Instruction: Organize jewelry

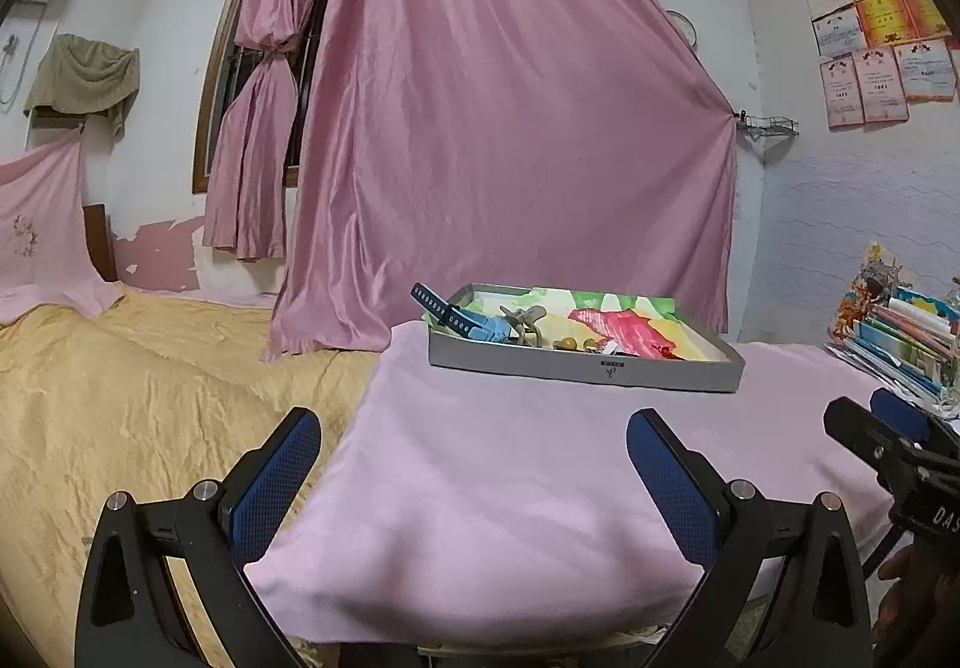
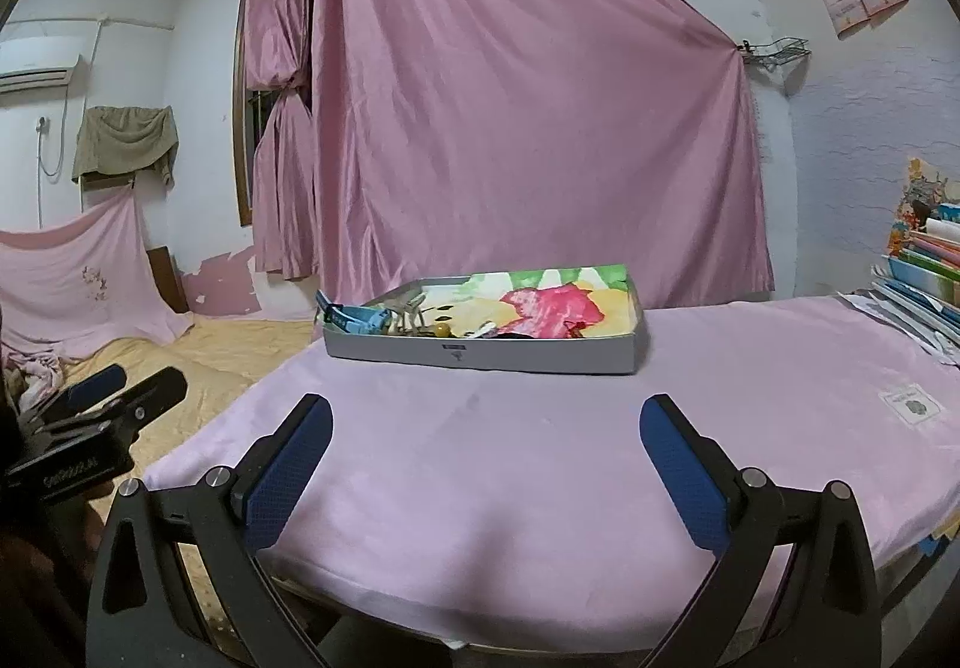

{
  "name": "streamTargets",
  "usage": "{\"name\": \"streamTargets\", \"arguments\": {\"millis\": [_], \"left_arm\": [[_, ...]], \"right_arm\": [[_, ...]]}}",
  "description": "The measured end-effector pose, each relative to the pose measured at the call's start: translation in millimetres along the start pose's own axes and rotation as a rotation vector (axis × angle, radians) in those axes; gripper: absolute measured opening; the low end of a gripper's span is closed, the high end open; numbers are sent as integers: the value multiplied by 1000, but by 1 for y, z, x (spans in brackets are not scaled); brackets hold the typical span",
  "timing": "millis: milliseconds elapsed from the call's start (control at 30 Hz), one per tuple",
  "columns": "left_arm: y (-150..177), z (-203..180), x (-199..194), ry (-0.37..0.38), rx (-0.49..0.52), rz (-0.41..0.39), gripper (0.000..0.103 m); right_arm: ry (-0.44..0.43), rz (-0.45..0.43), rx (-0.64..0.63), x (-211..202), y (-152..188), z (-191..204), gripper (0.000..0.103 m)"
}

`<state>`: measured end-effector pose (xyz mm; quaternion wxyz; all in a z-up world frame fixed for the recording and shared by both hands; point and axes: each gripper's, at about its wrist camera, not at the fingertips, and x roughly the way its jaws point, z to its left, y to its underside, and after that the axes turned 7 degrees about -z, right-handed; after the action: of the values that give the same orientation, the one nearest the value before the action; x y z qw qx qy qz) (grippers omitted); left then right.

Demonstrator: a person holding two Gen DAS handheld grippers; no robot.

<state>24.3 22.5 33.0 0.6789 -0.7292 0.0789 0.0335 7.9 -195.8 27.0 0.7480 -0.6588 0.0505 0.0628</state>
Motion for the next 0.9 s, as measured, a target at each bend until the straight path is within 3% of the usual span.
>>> {"name": "streamTargets", "arguments": {"millis": [900], "left_arm": [[1, -11, -4, -16, 8, -19, 103]], "right_arm": [[-18, 10, 3, 13, 2, -4, 101]]}}
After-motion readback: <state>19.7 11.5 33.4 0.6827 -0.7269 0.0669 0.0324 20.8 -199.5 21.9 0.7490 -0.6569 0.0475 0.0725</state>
